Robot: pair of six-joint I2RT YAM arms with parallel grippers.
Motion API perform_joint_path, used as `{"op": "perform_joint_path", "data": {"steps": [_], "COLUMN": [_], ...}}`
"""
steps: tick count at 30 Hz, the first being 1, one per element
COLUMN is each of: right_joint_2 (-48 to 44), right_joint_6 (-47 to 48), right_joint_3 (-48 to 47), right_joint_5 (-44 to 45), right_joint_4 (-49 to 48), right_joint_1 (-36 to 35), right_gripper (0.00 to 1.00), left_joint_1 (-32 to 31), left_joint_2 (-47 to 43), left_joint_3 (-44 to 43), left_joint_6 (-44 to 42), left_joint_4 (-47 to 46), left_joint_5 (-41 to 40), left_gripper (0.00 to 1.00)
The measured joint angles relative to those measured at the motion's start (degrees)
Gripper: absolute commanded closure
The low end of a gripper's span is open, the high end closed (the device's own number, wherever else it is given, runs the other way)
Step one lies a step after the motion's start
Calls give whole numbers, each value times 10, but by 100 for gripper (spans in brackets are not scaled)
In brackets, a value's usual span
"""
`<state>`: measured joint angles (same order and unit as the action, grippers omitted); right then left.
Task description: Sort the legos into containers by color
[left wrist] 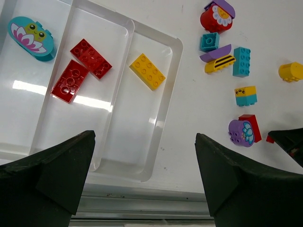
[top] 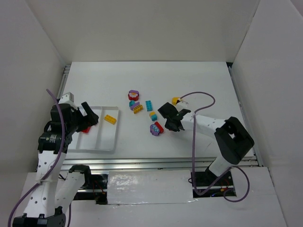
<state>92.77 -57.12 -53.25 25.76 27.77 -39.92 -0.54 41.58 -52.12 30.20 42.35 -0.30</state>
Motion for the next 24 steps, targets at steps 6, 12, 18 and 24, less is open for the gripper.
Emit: {"op": "perform_joint_path", "data": {"steps": [6, 12, 18, 24], "right_joint_2": [-50, 11, 161, 274], "right_joint_6": [7, 32, 83, 123], "right_joint_3": [-55, -204, -369, -467], "right_joint_5": [32, 30, -53, -159], "right_joint_4": [51, 54, -17, -99], "right_joint_1": [-66, -150, -200, -221], "right_gripper": [100, 100, 100, 100], "left_joint_1": [40, 83, 93, 98], "left_joint_2": [-39, -104, -154, -164], "left_joint_3": [0, 0, 0, 0], "left_joint_6": [14, 31, 46, 48], "left_joint_4": [3, 12, 19, 25], "left_joint_5": [-37, -76, -107, -119], "left_gripper": [0, 1, 1, 0]}}
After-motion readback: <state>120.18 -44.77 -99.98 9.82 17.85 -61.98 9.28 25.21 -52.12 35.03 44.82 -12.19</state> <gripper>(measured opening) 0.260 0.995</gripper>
